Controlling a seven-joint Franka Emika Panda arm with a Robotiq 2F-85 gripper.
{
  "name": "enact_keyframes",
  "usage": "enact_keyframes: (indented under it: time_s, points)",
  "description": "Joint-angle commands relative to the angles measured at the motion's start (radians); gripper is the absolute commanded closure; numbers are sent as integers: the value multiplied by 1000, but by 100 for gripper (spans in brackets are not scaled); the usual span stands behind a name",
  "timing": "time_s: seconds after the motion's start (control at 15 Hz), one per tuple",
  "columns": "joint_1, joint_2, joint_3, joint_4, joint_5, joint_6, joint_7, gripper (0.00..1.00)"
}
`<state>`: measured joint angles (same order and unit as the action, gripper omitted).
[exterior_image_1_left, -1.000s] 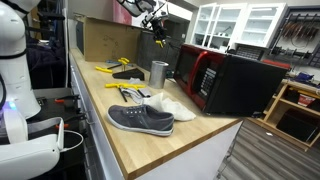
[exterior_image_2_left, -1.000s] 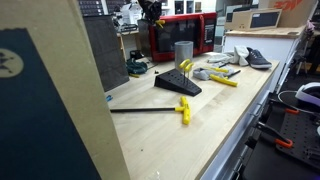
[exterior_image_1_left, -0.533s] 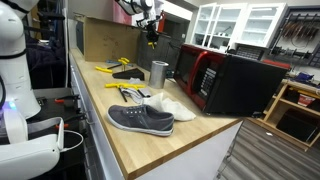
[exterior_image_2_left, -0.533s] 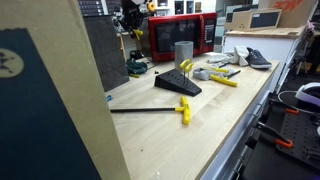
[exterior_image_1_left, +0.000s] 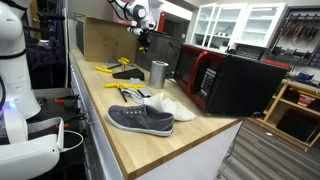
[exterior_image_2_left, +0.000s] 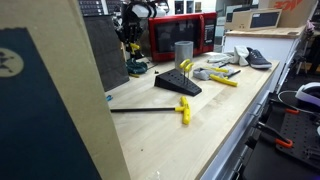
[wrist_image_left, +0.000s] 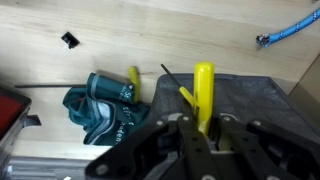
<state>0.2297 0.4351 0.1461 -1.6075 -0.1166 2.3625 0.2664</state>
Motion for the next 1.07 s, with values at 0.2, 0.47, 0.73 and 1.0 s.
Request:
enact_keyframes:
  time_s: [0.2,0.47,0.73,1.0]
  points:
    - [31,-249,-63,-341,-15,218,210,96]
    - [37,-323,-99,-463,-70,275,443,96]
    - [14,-383,-81,-554,-48,306,592,96]
    - [-4,-360,-61,-531,-46,288,598,84]
